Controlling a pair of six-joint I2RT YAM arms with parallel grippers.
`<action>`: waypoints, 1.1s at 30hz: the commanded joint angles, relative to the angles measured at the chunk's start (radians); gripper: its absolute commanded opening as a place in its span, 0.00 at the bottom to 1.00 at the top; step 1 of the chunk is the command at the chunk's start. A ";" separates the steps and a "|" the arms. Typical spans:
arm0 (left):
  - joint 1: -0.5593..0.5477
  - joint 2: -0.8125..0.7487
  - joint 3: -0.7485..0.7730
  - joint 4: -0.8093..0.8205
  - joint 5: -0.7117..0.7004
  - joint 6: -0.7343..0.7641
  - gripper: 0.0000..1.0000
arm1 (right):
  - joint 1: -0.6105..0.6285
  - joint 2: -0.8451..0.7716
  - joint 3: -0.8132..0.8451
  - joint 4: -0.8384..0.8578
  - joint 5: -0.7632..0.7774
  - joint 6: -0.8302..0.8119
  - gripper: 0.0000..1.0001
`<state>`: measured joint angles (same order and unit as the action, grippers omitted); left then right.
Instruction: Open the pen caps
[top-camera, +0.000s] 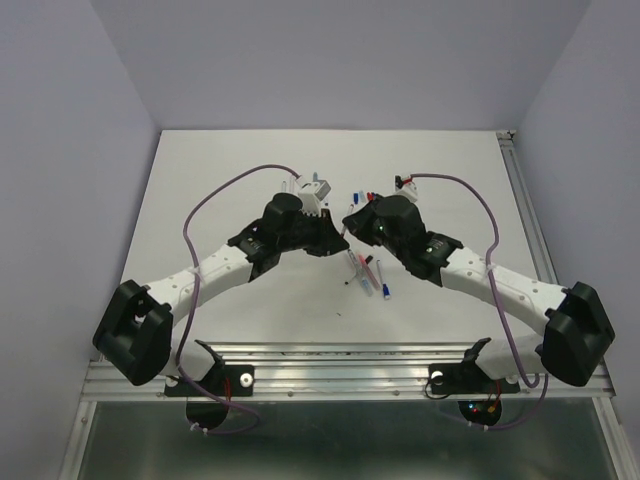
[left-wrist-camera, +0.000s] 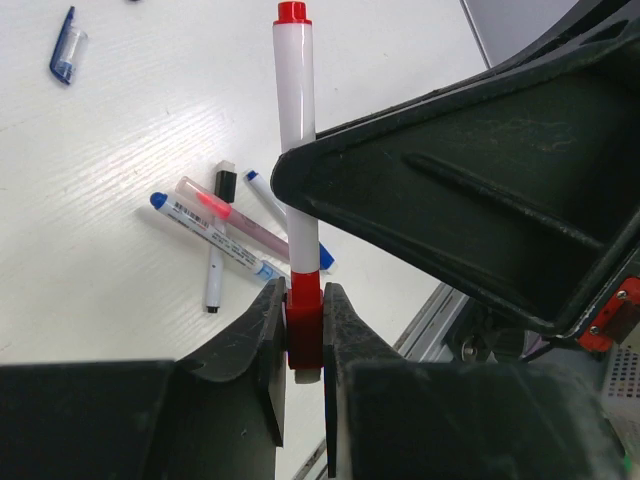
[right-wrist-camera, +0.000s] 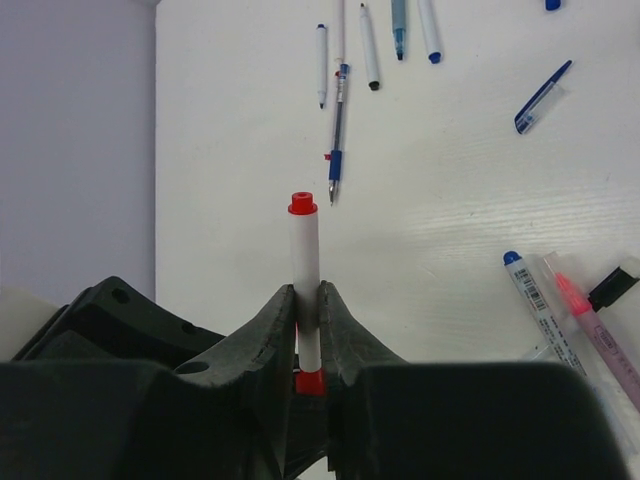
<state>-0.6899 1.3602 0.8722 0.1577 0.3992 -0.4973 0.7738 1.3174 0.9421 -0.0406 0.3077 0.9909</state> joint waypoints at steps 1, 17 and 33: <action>-0.025 -0.072 0.022 0.045 0.027 0.017 0.00 | 0.004 0.034 0.084 0.065 0.031 -0.020 0.20; -0.031 -0.069 0.030 0.046 0.001 -0.027 0.00 | 0.004 0.062 0.116 0.068 0.059 -0.086 0.01; -0.092 -0.299 -0.272 -0.030 0.110 -0.158 0.00 | -0.511 0.298 0.386 0.165 0.067 -0.314 0.01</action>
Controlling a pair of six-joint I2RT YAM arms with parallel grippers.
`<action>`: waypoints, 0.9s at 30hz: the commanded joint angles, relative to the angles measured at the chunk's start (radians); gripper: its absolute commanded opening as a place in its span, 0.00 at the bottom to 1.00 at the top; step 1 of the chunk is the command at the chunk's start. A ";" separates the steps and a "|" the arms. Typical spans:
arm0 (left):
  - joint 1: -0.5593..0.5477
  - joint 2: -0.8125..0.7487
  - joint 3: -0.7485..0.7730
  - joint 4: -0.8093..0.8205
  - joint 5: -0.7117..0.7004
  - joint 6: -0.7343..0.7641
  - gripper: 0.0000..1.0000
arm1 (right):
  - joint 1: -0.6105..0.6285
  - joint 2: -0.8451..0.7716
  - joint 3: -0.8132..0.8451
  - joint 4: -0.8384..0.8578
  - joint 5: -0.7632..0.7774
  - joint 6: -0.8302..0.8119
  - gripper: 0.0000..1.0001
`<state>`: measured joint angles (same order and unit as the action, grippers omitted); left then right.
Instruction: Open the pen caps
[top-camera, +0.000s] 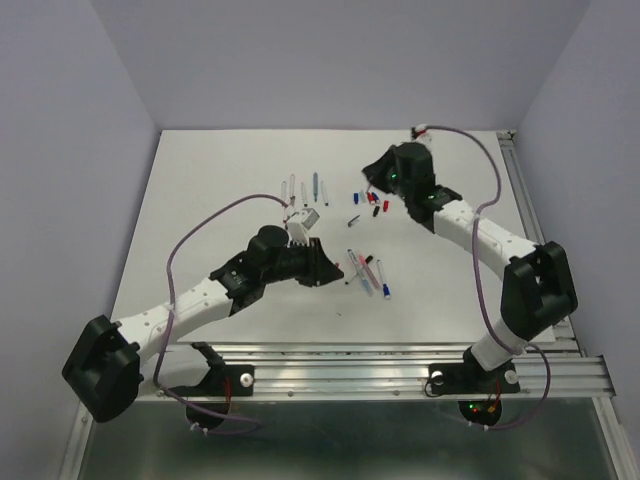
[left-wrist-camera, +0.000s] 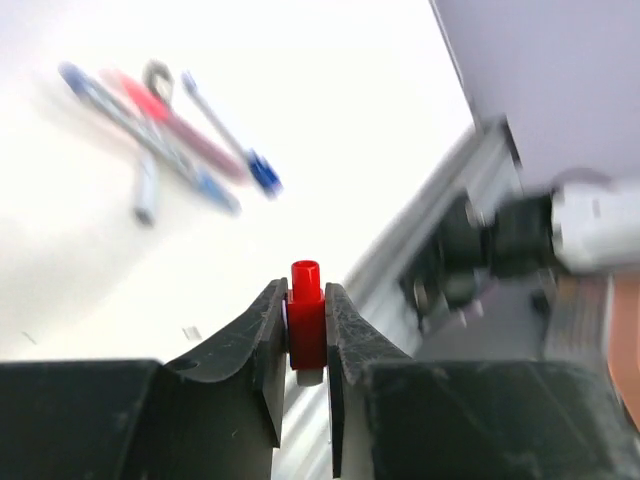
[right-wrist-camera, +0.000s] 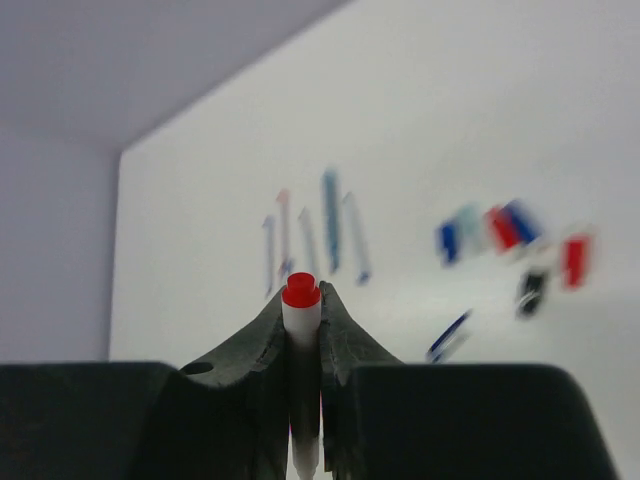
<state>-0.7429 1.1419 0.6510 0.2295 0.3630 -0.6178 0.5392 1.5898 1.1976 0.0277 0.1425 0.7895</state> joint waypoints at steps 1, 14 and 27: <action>-0.039 -0.091 -0.057 -0.104 0.142 -0.043 0.00 | -0.307 0.047 0.151 0.081 0.229 -0.121 0.01; 0.037 0.226 0.264 -0.269 -0.131 0.039 0.00 | -0.361 -0.146 -0.152 0.107 0.033 -0.110 0.01; 0.155 0.946 1.136 -0.600 -0.179 0.228 0.00 | -0.363 -0.432 -0.357 -0.115 -0.080 -0.139 0.08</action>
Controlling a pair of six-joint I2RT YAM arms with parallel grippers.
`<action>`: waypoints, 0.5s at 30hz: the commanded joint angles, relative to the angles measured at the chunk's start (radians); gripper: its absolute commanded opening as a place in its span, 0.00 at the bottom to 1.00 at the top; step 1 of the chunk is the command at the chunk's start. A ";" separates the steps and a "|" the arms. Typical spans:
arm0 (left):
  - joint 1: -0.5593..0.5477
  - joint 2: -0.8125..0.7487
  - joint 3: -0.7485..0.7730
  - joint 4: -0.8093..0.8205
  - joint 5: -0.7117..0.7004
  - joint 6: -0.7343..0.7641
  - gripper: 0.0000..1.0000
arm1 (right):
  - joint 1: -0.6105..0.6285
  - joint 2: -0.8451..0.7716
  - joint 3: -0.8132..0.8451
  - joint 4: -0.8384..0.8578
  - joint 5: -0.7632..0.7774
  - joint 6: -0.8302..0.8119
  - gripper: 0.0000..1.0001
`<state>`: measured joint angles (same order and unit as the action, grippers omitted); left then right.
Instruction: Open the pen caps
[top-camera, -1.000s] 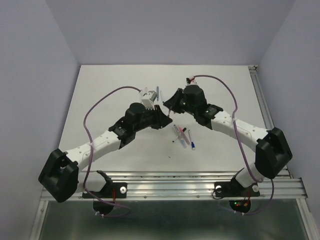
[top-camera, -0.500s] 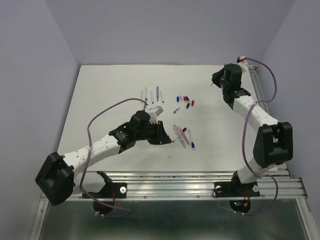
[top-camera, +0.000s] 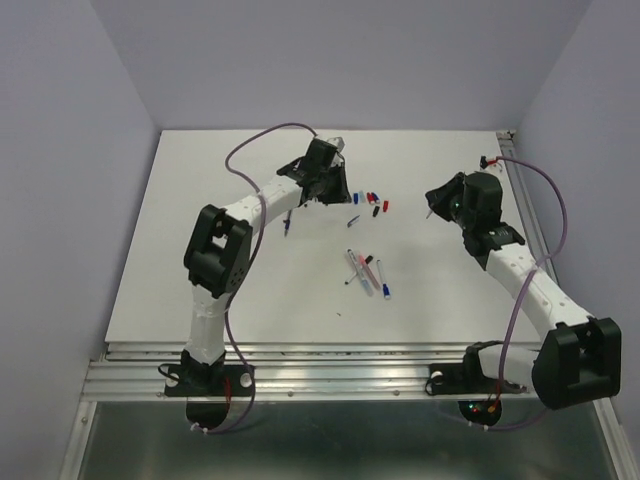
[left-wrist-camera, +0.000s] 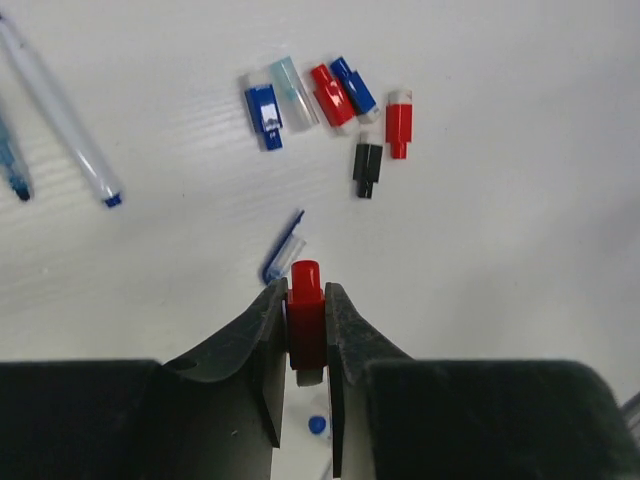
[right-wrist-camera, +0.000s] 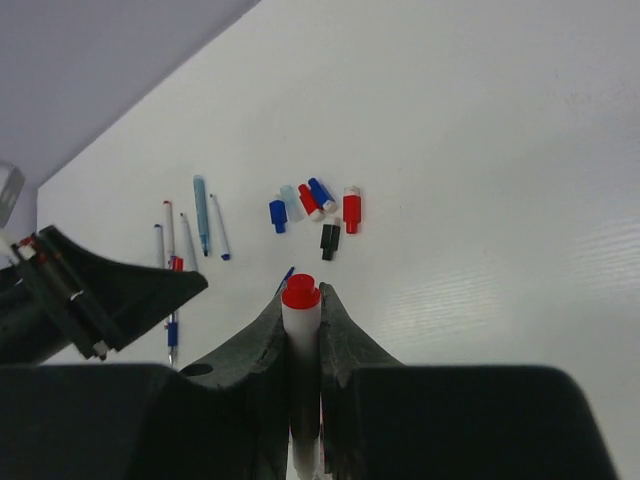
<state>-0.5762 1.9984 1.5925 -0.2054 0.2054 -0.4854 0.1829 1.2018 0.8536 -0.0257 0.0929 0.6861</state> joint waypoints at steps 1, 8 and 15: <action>-0.011 0.132 0.220 -0.186 -0.027 0.103 0.00 | -0.005 -0.056 -0.011 -0.069 -0.028 -0.043 0.08; -0.017 0.264 0.380 -0.262 -0.078 0.111 0.06 | -0.005 -0.130 -0.021 -0.106 -0.012 -0.086 0.11; -0.053 0.365 0.486 -0.287 -0.115 0.093 0.15 | -0.007 -0.165 -0.008 -0.151 -0.022 -0.103 0.13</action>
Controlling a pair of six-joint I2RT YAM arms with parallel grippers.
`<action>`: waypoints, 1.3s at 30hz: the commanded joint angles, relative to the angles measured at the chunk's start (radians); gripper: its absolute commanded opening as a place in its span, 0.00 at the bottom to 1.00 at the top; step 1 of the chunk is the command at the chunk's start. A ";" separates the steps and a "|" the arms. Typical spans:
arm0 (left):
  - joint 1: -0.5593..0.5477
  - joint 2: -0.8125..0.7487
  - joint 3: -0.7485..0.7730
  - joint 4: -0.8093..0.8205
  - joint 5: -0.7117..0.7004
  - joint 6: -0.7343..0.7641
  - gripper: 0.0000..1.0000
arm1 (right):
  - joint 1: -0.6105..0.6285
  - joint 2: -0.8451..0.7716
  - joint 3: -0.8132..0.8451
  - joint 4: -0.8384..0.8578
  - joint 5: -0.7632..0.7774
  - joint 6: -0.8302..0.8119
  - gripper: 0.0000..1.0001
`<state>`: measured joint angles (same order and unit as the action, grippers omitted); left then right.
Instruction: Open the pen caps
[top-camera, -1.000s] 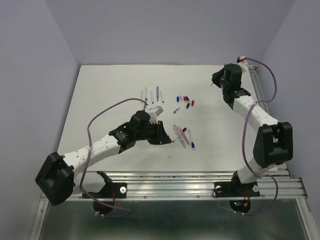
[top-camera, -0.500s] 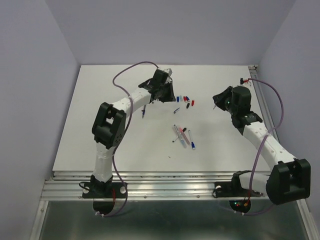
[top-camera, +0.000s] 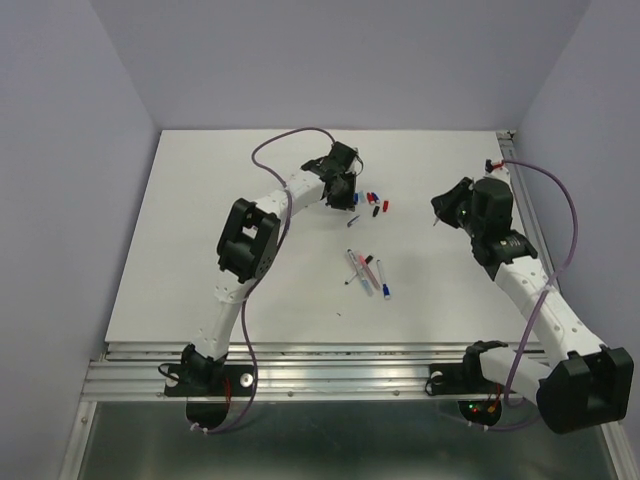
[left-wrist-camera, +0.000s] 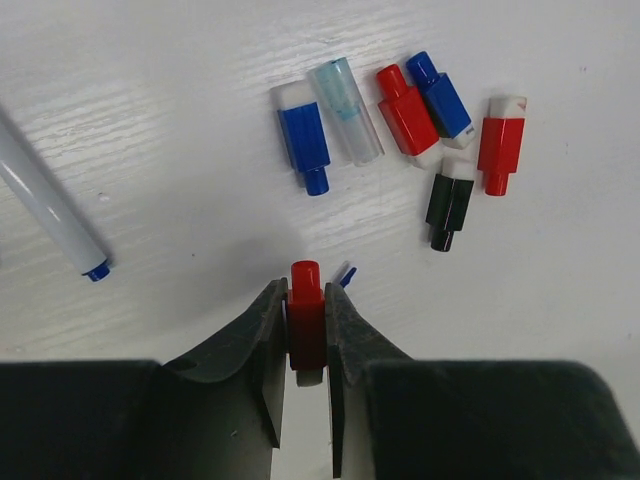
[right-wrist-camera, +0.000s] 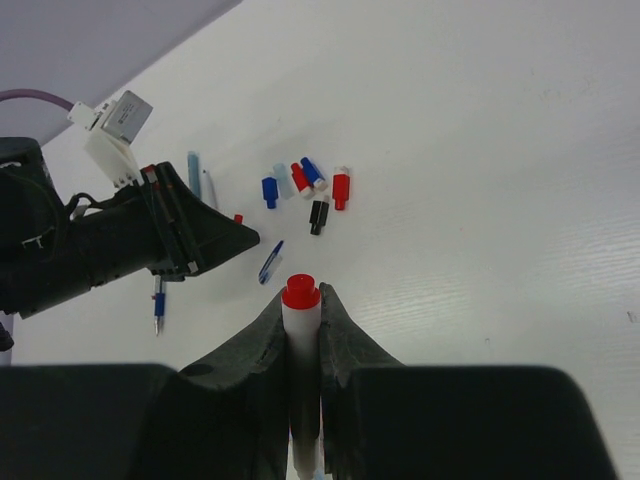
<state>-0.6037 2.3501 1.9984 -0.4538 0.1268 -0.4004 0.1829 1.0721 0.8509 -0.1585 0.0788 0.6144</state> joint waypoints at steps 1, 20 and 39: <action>-0.027 0.029 0.089 -0.045 -0.041 0.002 0.15 | -0.005 -0.043 -0.004 -0.021 -0.008 -0.034 0.13; -0.048 0.025 0.149 -0.036 -0.009 -0.003 0.54 | -0.005 -0.118 0.010 -0.089 -0.004 -0.051 0.16; -0.021 -0.676 -0.526 0.187 -0.065 -0.067 0.99 | 0.122 0.161 0.126 -0.013 -0.361 -0.060 0.17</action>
<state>-0.6434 1.8614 1.6779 -0.3580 0.1169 -0.4171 0.2047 1.1538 0.8658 -0.2386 -0.1951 0.5915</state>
